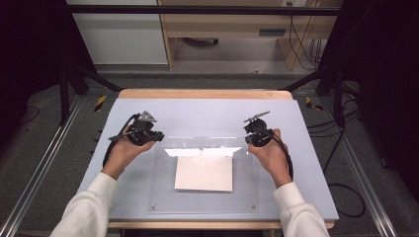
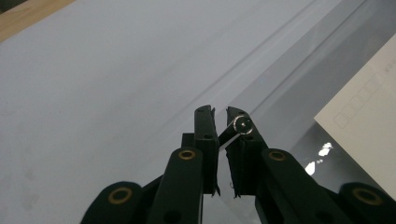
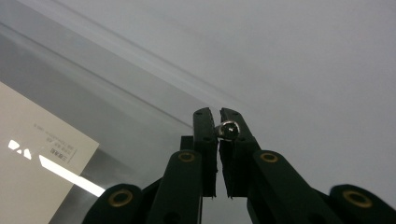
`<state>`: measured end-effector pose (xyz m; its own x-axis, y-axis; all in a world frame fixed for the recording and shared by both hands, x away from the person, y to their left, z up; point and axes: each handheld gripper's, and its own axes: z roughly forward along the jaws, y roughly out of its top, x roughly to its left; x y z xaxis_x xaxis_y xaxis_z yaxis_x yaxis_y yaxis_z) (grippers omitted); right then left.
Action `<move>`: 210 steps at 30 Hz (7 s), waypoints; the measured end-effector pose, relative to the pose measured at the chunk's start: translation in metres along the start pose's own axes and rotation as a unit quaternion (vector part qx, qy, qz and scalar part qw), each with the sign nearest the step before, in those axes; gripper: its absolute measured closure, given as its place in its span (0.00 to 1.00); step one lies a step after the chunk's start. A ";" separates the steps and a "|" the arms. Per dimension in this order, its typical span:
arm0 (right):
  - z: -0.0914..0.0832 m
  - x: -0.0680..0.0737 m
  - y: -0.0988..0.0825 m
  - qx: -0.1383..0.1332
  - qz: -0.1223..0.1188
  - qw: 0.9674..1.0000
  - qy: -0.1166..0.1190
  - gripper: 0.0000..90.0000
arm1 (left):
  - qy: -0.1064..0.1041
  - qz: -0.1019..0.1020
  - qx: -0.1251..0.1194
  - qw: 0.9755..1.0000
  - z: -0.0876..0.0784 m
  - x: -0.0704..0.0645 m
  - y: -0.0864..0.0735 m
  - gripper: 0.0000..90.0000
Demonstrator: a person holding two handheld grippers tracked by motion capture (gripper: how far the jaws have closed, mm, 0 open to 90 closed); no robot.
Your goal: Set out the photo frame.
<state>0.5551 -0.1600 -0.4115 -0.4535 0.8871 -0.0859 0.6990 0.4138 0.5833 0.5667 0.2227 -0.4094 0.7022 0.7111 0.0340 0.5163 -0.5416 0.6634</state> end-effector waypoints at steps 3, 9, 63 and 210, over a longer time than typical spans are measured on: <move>0.005 0.000 -0.001 -0.002 0.002 1.000 0.001 0.95 | 0.002 -0.006 0.002 1.000 0.006 0.001 -0.004 0.92; 0.014 0.000 -0.004 -0.001 0.004 1.000 0.001 0.95 | 0.008 -0.014 0.012 1.000 0.018 0.002 -0.008 0.93; 0.010 -0.002 -0.034 -0.147 0.007 0.989 -0.010 0.86 | 0.090 -0.071 -0.112 0.987 0.012 -0.020 -0.027 0.22; -0.091 0.054 -0.195 -0.164 -0.190 0.967 0.041 0.16 | 0.005 -0.122 0.000 0.993 0.028 0.021 0.003 0.95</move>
<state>0.3436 -0.2112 -0.4563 -0.6955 0.6584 -0.2876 0.2656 0.6076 0.7485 0.5968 0.2235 -0.4275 0.5522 0.8250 -0.1201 0.6699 -0.3533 0.6530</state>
